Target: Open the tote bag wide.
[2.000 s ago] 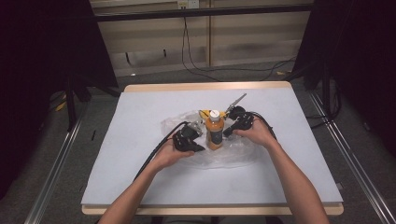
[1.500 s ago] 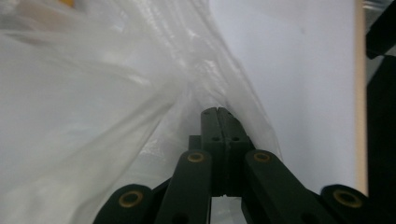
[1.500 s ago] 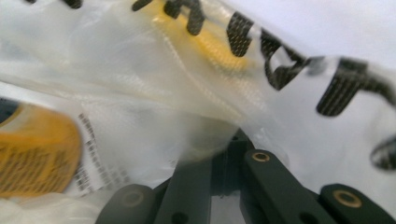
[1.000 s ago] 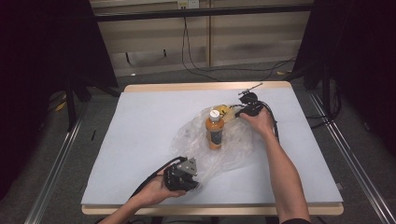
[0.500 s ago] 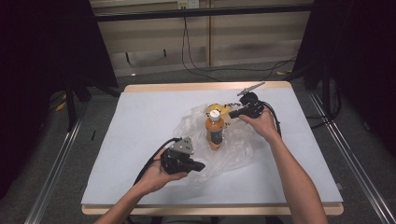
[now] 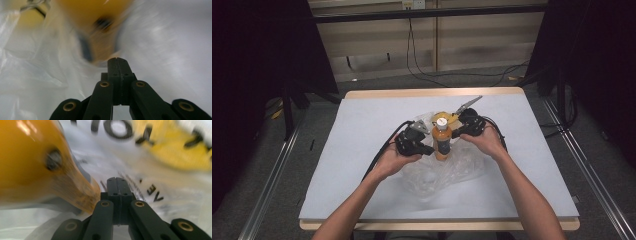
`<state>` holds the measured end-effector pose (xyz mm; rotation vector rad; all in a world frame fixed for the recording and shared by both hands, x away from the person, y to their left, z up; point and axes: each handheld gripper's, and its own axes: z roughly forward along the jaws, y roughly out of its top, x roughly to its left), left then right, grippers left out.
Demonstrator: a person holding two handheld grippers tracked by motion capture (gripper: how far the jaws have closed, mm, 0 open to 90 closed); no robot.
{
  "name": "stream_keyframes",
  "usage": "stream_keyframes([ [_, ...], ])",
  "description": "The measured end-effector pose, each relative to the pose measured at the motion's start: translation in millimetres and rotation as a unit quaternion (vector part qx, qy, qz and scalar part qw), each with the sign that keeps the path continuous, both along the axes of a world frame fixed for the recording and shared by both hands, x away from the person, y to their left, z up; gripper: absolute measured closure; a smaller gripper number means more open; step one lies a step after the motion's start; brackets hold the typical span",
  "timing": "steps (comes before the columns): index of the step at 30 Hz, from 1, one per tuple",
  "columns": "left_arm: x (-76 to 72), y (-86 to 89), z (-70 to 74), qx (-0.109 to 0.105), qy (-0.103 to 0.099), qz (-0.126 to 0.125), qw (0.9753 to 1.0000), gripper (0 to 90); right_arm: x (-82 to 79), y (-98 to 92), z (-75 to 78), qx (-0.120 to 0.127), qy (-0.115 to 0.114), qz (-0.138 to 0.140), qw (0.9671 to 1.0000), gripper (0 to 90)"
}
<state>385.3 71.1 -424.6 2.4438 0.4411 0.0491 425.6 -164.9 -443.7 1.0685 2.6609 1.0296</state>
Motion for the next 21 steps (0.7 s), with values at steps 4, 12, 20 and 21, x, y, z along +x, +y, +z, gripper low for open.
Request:
stream_keyframes([
  [4, 14.3, 0.1, -23.3, 0.033, 0.005, 0.025, 0.9991, 90.0, -5.3, 1.4, -19.3, -0.001, 0.016, 0.005, 0.9999, 90.0],
  [12, 30.7, 18.0, -39.3, 0.048, 0.013, 0.053, 0.9974, 90.0, -21.3, -9.4, -29.5, -0.013, 0.024, 0.013, 0.9995, 90.0],
  [20, 44.0, 56.8, -40.8, 0.04, 0.008, 0.108, 0.9933, 90.0, -47.9, -48.8, -34.8, 0.016, 0.004, 0.016, 0.9997, 90.0],
  [21, 45.2, 60.8, -39.3, 0.058, 0.006, 0.098, 0.9935, 90.0, -50.5, -51.9, -34.8, 0.016, 0.003, 0.014, 0.9998, 90.0],
])
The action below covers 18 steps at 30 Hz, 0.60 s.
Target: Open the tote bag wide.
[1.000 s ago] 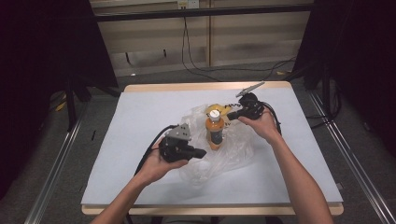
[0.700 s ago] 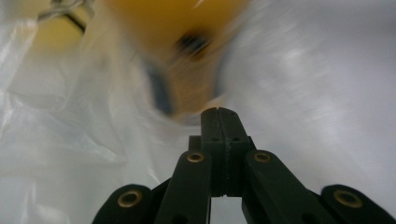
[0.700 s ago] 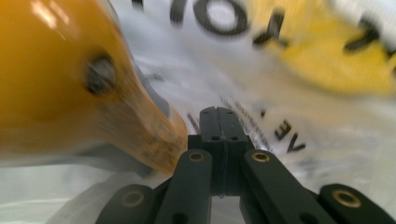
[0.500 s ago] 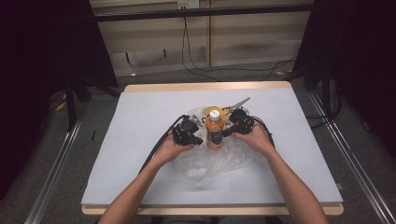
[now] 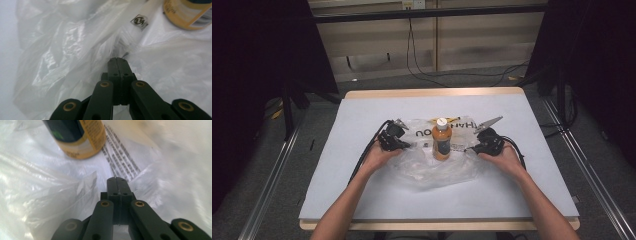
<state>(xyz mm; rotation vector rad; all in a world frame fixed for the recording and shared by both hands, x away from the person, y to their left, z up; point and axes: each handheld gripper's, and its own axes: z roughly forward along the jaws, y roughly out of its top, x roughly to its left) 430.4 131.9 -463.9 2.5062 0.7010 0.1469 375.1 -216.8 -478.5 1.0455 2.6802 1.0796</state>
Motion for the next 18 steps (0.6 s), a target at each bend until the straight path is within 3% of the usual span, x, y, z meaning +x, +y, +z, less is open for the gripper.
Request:
stream_keyframes([
  [1, 0.1, 2.2, 0.3, 0.004, -0.004, -0.004, 1.0, 90.0, -3.0, -2.3, 0.0, -0.001, -0.001, -0.002, 1.0, 90.0],
  [2, -3.3, 0.8, -2.5, -0.021, -0.006, 0.024, 0.9995, 90.0, -5.4, -4.5, 0.3, -0.005, -0.007, 0.0, 1.0, 90.0],
  [3, -1.3, 4.9, -0.4, 0.0, -0.009, 0.002, 1.0, 90.0, -7.7, -6.8, 0.9, -0.012, -0.011, 0.0, 0.9999, 90.0],
  [4, -2.1, 6.6, -0.6, 0.0, -0.009, 0.004, 0.9999, 90.0, -9.5, -9.2, 1.5, -0.014, -0.011, 0.0, 0.9998, 90.0],
  [5, -5.0, 5.8, -3.0, -0.024, -0.008, 0.028, 0.9993, 90.0, -11.4, -11.7, 2.3, -0.018, -0.011, 0.0, 0.9998, 90.0],
  [6, -3.2, 9.8, -0.9, -0.003, -0.01, 0.007, 0.9999, 90.0, -13.6, -14.4, 3.2, -0.024, -0.011, 0.002, 0.9997, 90.0],
  [8, -6.1, 9.9, -2.4, -0.019, -0.013, 0.027, 0.9994, 90.0, -16.9, -21.7, 4.7, -0.033, -0.01, 0.004, 0.9994, 90.0],
  [9, -5.5, 12.1, -1.2, -0.008, -0.013, 0.015, 0.9998, 90.0, -18.5, -26.3, 5.2, -0.036, -0.01, 0.002, 0.9993, 90.0],
  [12, -5.2, 14.7, -1.0, -0.003, -0.015, 0.007, 0.9999, 90.0, -22.8, -37.4, 5.1, -0.034, -0.008, -0.006, 0.9994, 90.0],
  [14, -6.3, 13.3, -3.2, -0.023, -0.014, 0.022, 0.9994, 90.0, -25.4, -40.8, 4.6, -0.03, -0.004, -0.013, 0.9994, 90.0],
  [15, -5.8, 12.3, -3.8, -0.026, -0.014, 0.019, 0.9994, 90.0, -24.9, -39.2, 4.1, -0.029, -0.01, -0.016, 0.9994, 90.0],
  [16, -4.0, 12.7, -3.0, -0.016, -0.016, 0.009, 0.9997, 90.0, -24.6, -37.8, 4.0, -0.03, -0.012, -0.019, 0.9993, 90.0],
  [17, -5.9, 9.5, -4.8, -0.037, -0.012, 0.029, 0.9988, 90.0, -23.0, -36.2, 2.9, -0.024, -0.014, -0.016, 0.9995, 90.0],
  [18, -3.5, 11.5, -3.0, -0.017, -0.014, 0.003, 0.9998, 90.0, -21.7, -34.5, 2.9, -0.022, -0.011, -0.019, 0.9995, 90.0],
])
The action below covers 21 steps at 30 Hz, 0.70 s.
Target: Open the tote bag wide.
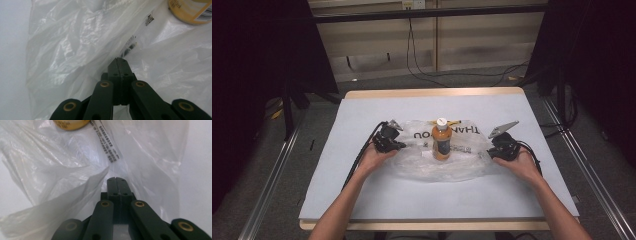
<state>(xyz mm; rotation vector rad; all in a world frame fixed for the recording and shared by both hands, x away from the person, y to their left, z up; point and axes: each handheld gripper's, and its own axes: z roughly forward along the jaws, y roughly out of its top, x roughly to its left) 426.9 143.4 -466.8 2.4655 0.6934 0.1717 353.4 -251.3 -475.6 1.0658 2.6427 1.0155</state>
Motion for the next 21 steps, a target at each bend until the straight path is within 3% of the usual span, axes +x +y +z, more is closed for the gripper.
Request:
stream_keyframes([
  [3, -0.6, -2.0, -1.5, -0.011, 0.0, 0.002, 0.9999, 90.0, 3.0, 3.6, -0.3, -0.002, -0.005, -0.006, 1.0, 90.0],
  [4, -2.0, -5.3, -3.8, -0.034, 0.003, 0.018, 0.9993, 90.0, 6.6, 7.6, -1.5, 0.005, -0.006, -0.009, 0.9999, 90.0],
  [5, 0.6, -3.6, -1.9, -0.014, 0.001, -0.003, 0.9999, 90.0, 8.8, 9.4, -2.5, 0.009, -0.01, -0.01, 0.9999, 90.0],
  [6, 0.9, -4.5, -2.1, -0.013, -0.003, -0.004, 0.9999, 90.0, 9.9, 11.7, -2.9, 0.013, -0.008, -0.016, 0.9998, 90.0],
  [7, -0.3, -7.2, -3.9, -0.03, -0.001, 0.009, 0.9995, 90.0, 12.0, 13.3, -4.1, 0.018, -0.01, -0.017, 0.9997, 90.0],
  [8, 1.4, -6.5, -3.2, -0.021, -0.002, -0.003, 0.9998, 90.0, 14.1, 15.7, -5.0, 0.022, -0.012, -0.02, 0.9995, 90.0],
  [9, -0.3, -9.6, -5.6, -0.045, 0.0, 0.019, 0.9988, 90.0, 15.5, 17.1, -5.5, 0.023, -0.016, -0.02, 0.9994, 90.0],
  [10, 1.5, -8.9, -5.1, -0.036, -0.002, 0.007, 0.9993, 90.0, 17.0, 19.2, -6.0, 0.025, -0.018, -0.019, 0.9994, 90.0],
  [13, 1.8, -11.0, -5.6, -0.042, 0.0, 0.015, 0.999, 90.0, 20.6, 24.7, -6.5, 0.024, -0.024, -0.025, 0.9991, 90.0],
  [14, 1.7, -13.4, -7.0, -0.05, -0.008, 0.022, 0.9985, 90.0, 21.8, 25.7, -6.9, 0.025, -0.026, -0.03, 0.9989, 90.0],
  [15, 4.2, -11.3, -5.1, -0.03, -0.009, 0.002, 0.9995, 90.0, 23.7, 26.2, -7.3, 0.027, -0.024, -0.037, 0.9987, 90.0],
  [16, 4.4, -11.9, -6.0, -0.034, -0.01, 0.005, 0.9993, 90.0, 25.9, 26.5, -8.5, 0.038, -0.024, -0.04, 0.9982, 90.0],
  [19, 6.0, -11.7, -6.6, -0.039, -0.013, 0.013, 0.9991, 90.0, 28.6, 29.6, -9.1, 0.034, -0.03, -0.048, 0.9978, 90.0],
  [21, 5.3, -14.2, -9.6, -0.063, -0.017, 0.036, 0.9972, 90.0, 28.1, 30.9, -9.0, 0.034, -0.032, -0.051, 0.9976, 90.0],
])
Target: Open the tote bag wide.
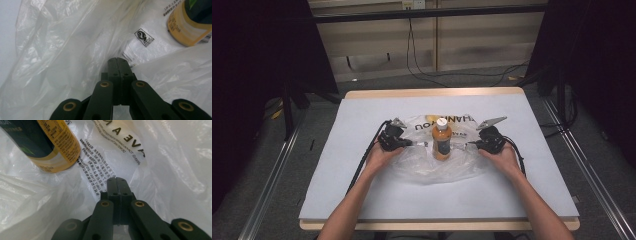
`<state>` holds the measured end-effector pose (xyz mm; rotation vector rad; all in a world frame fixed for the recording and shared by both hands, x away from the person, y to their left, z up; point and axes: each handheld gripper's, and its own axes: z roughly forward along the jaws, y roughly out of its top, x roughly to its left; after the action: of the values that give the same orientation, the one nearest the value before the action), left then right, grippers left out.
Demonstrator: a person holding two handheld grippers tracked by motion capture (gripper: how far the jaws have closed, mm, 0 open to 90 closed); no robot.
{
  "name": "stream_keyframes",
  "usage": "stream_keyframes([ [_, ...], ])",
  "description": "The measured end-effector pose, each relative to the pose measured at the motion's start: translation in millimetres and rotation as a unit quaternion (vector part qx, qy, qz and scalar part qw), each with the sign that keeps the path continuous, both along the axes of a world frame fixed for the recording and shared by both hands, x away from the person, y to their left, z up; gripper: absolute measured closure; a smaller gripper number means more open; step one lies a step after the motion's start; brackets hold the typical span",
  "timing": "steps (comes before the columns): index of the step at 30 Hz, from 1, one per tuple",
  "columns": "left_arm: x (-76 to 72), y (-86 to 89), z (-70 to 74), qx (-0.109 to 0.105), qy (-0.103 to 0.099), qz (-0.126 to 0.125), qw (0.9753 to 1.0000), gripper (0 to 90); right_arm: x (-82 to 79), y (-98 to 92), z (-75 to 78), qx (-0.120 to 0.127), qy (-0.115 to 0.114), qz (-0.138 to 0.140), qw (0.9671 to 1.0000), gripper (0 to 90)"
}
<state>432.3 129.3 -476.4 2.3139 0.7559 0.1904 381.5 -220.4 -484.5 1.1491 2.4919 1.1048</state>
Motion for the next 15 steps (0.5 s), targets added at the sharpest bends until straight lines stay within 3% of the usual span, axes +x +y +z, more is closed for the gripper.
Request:
stream_keyframes([
  [1, 1.3, 1.8, 0.9, -0.004, 0.008, -0.008, 0.9999, 90.0, -0.6, 0.5, 0.2, -0.006, -0.005, -0.001, 1.0, 90.0],
  [5, -3.8, 4.5, 5.2, -0.044, -0.011, -0.002, 0.999, 90.0, -4.8, 1.6, 3.9, 0.008, -0.018, 0.002, 0.9998, 90.0],
  [11, -10.9, 9.0, 17.7, -0.062, -0.027, -0.004, 0.9977, 90.0, -10.8, -1.2, 16.3, 0.036, -0.039, -0.002, 0.9986, 90.0],
  [15, -19.9, 17.6, 30.3, -0.105, -0.045, -0.019, 0.9932, 90.0, -18.1, -6.9, 27.2, 0.065, -0.058, -0.007, 0.9962, 90.0],
])
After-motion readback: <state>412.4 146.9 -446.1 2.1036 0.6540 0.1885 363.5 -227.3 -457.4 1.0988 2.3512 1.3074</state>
